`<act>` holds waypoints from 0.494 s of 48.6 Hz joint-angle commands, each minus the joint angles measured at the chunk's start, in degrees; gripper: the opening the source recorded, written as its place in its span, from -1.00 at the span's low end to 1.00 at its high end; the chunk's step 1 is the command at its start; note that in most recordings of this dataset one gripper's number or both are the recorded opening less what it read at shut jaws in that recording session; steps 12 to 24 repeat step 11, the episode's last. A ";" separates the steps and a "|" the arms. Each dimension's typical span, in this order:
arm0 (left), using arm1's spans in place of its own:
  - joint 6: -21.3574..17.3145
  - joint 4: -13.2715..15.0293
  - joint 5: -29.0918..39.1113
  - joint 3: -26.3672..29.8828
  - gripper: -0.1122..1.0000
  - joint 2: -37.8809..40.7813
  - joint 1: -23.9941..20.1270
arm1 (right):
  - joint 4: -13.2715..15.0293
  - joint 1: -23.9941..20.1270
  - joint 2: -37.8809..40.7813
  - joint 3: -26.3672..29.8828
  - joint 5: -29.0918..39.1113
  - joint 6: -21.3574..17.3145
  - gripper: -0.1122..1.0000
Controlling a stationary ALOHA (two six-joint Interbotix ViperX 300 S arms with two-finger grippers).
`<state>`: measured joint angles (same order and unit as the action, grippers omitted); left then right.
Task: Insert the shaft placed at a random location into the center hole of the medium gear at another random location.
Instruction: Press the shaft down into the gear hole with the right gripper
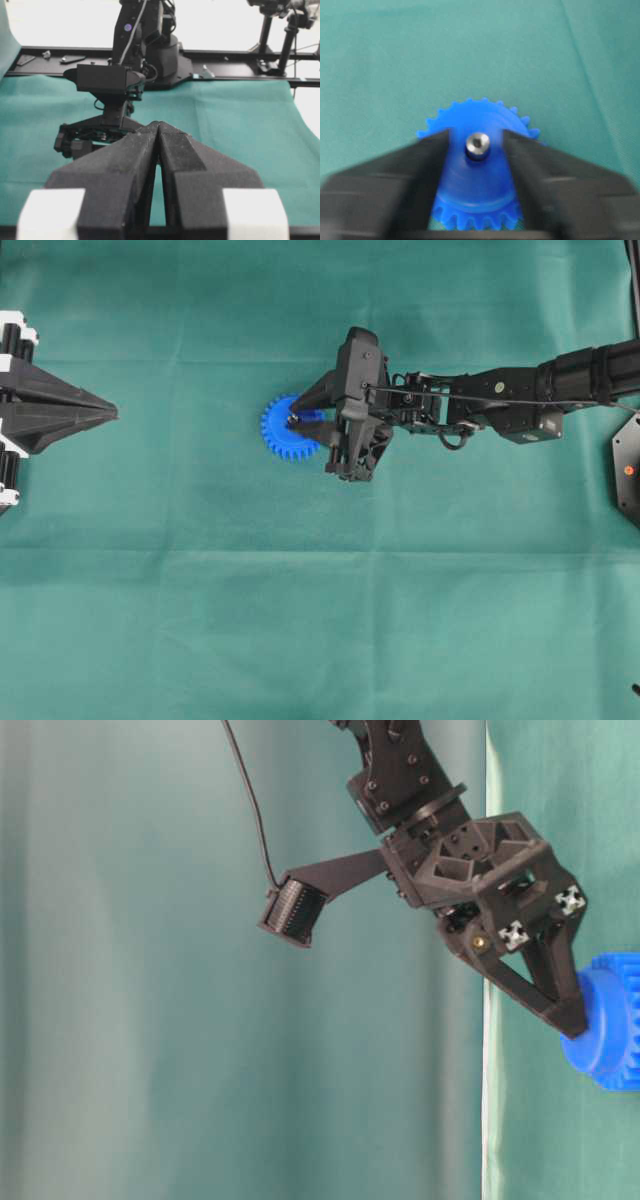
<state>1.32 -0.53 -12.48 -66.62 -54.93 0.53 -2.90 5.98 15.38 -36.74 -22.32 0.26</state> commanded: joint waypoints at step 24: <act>0.09 -0.18 -0.35 0.97 -0.79 0.44 -0.18 | -0.18 0.00 -5.54 -0.70 0.00 -0.35 0.68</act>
